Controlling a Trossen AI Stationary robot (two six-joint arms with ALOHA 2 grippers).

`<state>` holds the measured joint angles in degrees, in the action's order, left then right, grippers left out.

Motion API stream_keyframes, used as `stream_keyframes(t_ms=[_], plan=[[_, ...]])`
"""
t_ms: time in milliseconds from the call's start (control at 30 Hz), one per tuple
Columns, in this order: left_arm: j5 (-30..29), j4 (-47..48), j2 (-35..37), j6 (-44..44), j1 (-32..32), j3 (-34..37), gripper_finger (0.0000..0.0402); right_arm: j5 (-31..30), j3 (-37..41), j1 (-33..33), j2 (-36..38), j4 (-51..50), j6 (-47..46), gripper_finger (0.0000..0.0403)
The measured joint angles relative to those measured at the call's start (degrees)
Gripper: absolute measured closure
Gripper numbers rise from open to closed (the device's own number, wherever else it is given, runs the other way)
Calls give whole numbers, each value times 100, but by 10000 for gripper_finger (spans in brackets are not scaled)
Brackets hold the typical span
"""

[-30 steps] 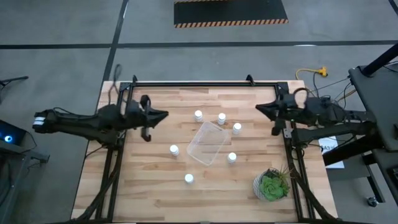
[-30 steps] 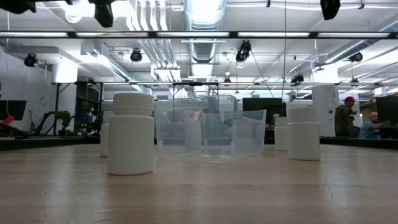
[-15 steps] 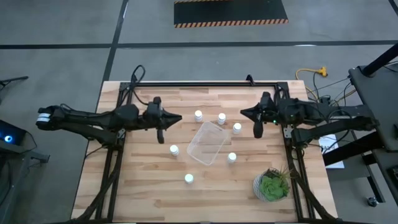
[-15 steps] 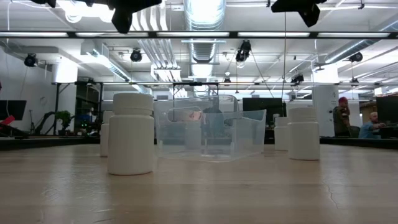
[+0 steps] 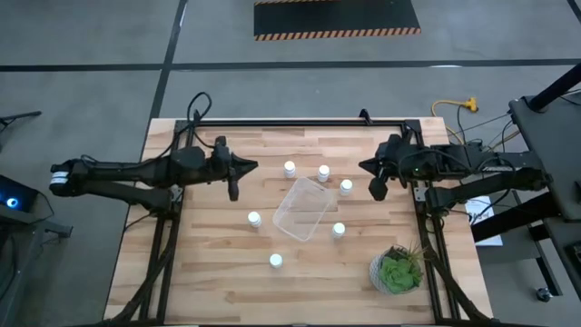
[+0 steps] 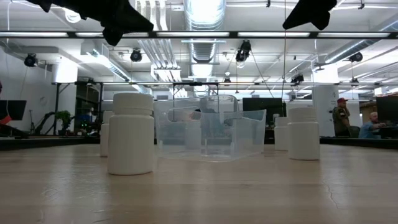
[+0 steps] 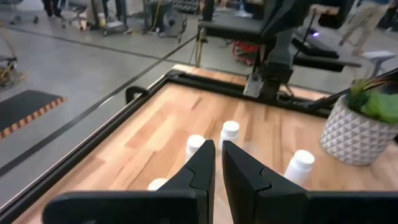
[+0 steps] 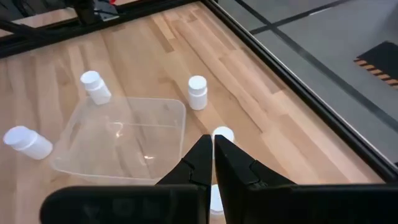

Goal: Pick and place pill bottles into a basket
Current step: Put the medicine bottle into the transparent bin

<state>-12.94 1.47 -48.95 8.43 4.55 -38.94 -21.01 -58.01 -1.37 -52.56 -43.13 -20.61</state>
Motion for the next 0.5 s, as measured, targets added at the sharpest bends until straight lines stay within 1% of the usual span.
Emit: stream_keyframes(t_ms=[200,300,400,500], plan=[[59,265,-2,-41,289,-2,380,3,6,193,-4,2,9,394],[268,292,24,-186,462,-22,367,5,6,326,6,2,48,394],[567,786,-38,-245,659,-276,351,136,6,502,11,2,23,389],[890,1508,-222,-338,868,-685,334,531,8,763,-2,0,-14,378]])
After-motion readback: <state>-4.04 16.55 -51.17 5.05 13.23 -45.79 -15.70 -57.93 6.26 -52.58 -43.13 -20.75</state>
